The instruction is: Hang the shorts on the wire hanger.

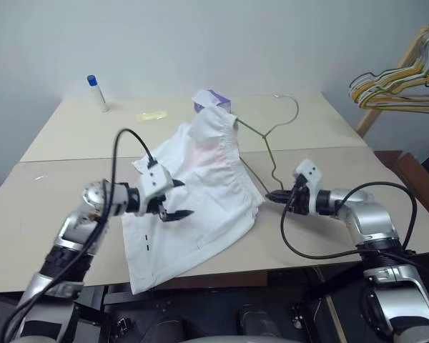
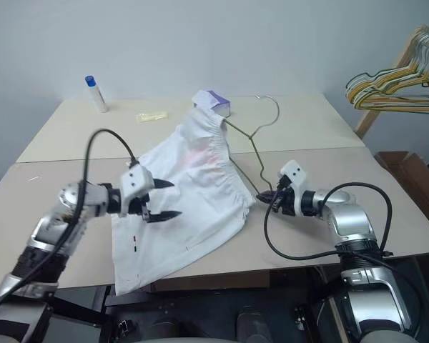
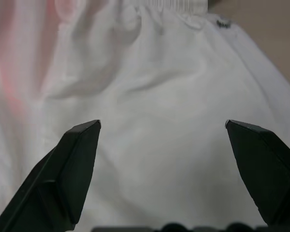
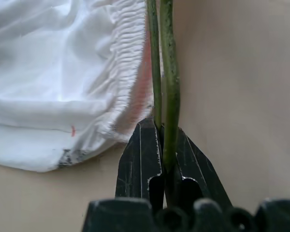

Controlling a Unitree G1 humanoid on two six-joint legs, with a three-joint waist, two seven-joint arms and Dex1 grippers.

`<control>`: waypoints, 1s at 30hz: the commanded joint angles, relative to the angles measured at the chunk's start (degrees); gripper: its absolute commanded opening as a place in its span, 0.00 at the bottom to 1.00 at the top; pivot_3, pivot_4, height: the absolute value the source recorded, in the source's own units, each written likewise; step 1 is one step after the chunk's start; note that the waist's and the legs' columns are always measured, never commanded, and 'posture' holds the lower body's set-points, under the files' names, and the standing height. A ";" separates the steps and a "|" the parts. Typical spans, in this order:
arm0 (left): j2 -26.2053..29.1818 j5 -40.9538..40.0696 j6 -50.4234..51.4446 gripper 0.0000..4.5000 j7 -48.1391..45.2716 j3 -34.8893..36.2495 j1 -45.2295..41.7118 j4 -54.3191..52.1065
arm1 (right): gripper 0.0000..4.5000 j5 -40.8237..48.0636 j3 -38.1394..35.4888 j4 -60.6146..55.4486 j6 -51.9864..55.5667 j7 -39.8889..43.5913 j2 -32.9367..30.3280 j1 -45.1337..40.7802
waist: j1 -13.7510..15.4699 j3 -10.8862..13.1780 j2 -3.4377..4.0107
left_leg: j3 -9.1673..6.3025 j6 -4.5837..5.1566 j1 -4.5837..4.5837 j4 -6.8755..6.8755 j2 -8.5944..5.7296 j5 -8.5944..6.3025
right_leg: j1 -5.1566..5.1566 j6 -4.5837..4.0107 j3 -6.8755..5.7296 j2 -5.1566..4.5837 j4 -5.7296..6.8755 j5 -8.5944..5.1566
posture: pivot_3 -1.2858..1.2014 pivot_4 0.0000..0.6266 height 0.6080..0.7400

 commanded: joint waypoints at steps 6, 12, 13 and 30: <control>6.53 -9.37 -3.15 0.99 -8.27 12.50 -17.55 11.17 | 0.00 -7.42 5.83 -2.64 -11.73 4.47 -4.16 -7.37 | -0.55 0.00 0.00 | 0.00 0.00 -0.01 0.00 -0.01 0.00 | 0.04 0.00 -0.03 -0.01 -0.07 0.00 | 0.50 0.00 1.00; 8.70 -3.02 -11.41 0.99 -15.48 7.41 -26.24 23.94 | 0.00 -9.08 8.72 -4.12 -12.05 6.80 -2.92 -10.22 | -1.11 0.00 0.01 | -0.01 0.00 0.03 -0.03 -0.01 0.00 | 0.07 0.00 -0.03 -0.01 -0.06 0.00 | 0.50 0.00 1.00; 8.51 -2.19 -12.73 0.99 -16.83 6.43 -27.40 25.89 | 0.00 -9.69 9.28 -4.28 -12.00 6.82 -2.71 -10.56 | -1.10 0.00 0.01 | -0.01 0.00 0.03 -0.02 -0.01 0.00 | 0.07 0.00 -0.03 0.00 -0.04 0.00 | 0.50 0.00 1.00; 2.41 10.38 -26.93 0.99 -30.08 -10.92 -42.11 48.47 | 0.00 -13.53 15.46 -3.94 -2.65 9.27 0.35 -15.48 | -1.20 0.01 0.01 | -0.01 0.00 -0.08 0.03 0.00 0.01 | -0.07 0.01 -0.02 0.01 0.02 -0.01 | 0.49 0.00 1.00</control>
